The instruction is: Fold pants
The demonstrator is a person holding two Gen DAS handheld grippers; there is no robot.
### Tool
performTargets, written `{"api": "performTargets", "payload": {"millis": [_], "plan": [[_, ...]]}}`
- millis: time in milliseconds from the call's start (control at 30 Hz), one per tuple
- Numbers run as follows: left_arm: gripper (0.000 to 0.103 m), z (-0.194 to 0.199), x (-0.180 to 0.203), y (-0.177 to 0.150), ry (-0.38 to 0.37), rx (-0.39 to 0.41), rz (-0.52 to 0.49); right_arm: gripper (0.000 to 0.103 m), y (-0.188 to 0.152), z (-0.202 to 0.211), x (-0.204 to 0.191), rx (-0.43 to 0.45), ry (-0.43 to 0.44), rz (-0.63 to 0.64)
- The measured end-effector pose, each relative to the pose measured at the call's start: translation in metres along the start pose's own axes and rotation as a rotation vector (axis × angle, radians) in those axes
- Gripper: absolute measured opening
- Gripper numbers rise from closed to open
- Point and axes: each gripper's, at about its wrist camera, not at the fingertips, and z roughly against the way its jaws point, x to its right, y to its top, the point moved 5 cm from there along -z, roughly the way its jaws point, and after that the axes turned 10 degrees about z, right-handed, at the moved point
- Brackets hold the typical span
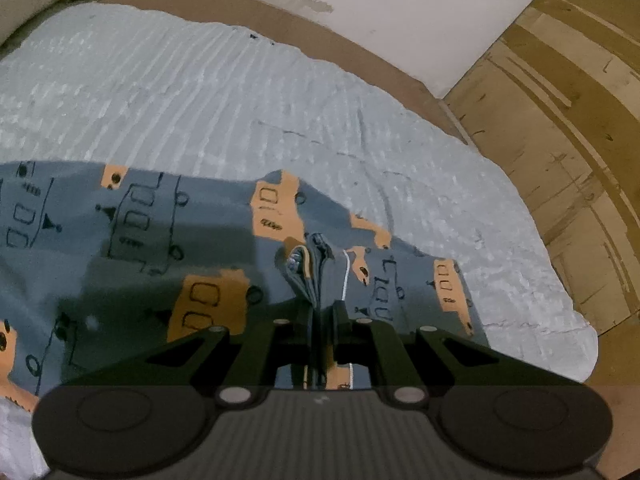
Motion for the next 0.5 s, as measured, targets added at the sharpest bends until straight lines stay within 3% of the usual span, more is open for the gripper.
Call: {"api": "performTargets", "payload": {"millis": [200,267,367,433,500], "plan": [[0.008,-0.003,-0.005,-0.002,-0.015,0.000,-0.003,0.018,0.002,-0.008,0.002,-0.003,-0.001,-0.010],[0.009,-0.003,-0.005,-0.003,-0.016,0.003,-0.015,0.025,0.002,-0.005,0.003,-0.001,-0.002,-0.011],[0.013,-0.003,-0.006,-0.004,-0.011,0.012,-0.007,0.045,-0.005,0.001,0.007,0.000,-0.010,-0.021],[0.019,-0.002,-0.007,-0.004,0.005,0.029,0.006,0.072,-0.011,0.007,0.015,0.007,-0.013,-0.040],[0.038,-0.002,-0.007,-0.002,0.021,0.047,0.007,0.087,-0.019,0.020,0.024,0.020,-0.033,-0.061]]}}
